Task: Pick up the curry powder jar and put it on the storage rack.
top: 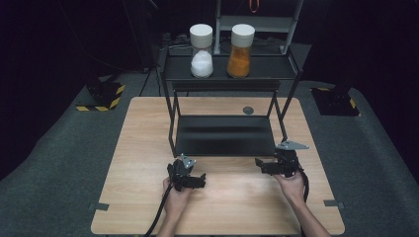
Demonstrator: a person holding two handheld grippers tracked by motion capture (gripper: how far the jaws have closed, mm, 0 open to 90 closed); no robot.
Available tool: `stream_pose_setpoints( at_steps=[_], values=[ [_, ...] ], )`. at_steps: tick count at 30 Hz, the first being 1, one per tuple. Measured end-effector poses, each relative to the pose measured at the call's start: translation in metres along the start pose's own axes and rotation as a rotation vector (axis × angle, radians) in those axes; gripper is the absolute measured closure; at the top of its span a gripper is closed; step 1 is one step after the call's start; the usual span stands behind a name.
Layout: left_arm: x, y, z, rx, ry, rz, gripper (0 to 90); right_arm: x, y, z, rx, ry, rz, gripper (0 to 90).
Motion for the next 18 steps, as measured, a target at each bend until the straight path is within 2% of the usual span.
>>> stream_pose_setpoints(
  at_steps=[5, 10, 15, 18],
  values=[
    [0.0, 0.0, 0.0, -0.001, 0.001, 0.001, 2.9, 0.011, -0.015, 0.011, -0.052, -0.057, 0.047, 4.1],
    [0.0, 0.0, 0.0, -0.002, 0.001, 0.0, 2.9, 0.015, -0.025, 0.021, -0.091, -0.078, 0.069, 3.9],
    [0.0, 0.0, 0.0, 0.001, -0.001, 0.0, 2.8, 0.018, -0.03, 0.025, -0.117, -0.097, 0.073, 3.9],
    [0.0, 0.0, 0.0, 0.001, -0.001, -0.001, 2.8, 0.023, -0.035, 0.026, -0.149, -0.123, 0.069, 3.8]
  ],
)
Point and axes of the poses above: each handheld gripper's, and its own axes: x roughly forward along the jaws, z roughly out of its underside, y roughly to its right, the point moved 1 cm from there along x, roughly forward along the jaws, and after that the axes turned 2 degrees about -x, right-handed, at the moved point
